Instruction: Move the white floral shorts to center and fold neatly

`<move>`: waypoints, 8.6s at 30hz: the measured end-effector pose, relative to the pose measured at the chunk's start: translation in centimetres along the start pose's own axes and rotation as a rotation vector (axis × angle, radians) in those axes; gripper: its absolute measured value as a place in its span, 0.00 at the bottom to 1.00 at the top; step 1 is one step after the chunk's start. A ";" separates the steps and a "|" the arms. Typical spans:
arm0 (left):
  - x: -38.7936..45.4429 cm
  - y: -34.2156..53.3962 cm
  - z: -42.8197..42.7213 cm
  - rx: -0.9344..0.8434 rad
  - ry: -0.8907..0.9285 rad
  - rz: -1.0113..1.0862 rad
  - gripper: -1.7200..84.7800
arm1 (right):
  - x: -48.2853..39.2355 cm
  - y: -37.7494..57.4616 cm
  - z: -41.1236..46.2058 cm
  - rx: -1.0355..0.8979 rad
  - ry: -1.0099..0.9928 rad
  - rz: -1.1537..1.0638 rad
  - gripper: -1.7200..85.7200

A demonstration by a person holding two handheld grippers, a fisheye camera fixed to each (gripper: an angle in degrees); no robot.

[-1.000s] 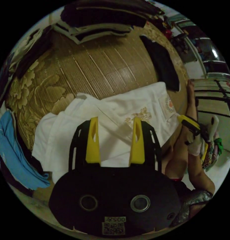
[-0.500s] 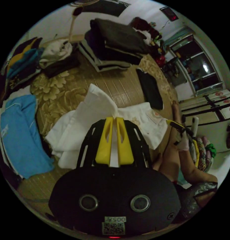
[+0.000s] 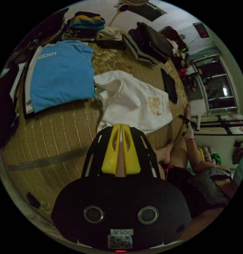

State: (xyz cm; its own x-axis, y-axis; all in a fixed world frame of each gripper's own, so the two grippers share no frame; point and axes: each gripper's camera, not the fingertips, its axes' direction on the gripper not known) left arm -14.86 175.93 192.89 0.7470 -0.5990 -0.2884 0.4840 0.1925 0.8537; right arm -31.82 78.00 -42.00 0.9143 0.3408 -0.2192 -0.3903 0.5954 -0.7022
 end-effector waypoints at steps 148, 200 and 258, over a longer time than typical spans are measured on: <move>-24.8 -28.1 12.6 -0.081 0.060 -0.033 0.01 | -67.7 -34.2 40.2 -0.309 -0.071 -0.574 0.11; -24.4 -33.2 8.4 -0.007 0.307 0.053 0.11 | -75.6 -43.1 46.4 -0.142 0.125 -0.404 0.00; -8.5 -20.1 5.5 -0.101 -0.078 0.121 0.03 | -73.0 -40.5 48.7 -0.201 -0.167 -0.401 0.06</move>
State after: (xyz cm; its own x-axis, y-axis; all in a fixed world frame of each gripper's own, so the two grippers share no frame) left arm -33.42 172.89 180.54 0.7667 -0.6247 -0.1480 0.4390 0.3420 0.8309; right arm -88.05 64.47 35.45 0.9519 0.2353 0.1961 0.0333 0.5568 -0.8300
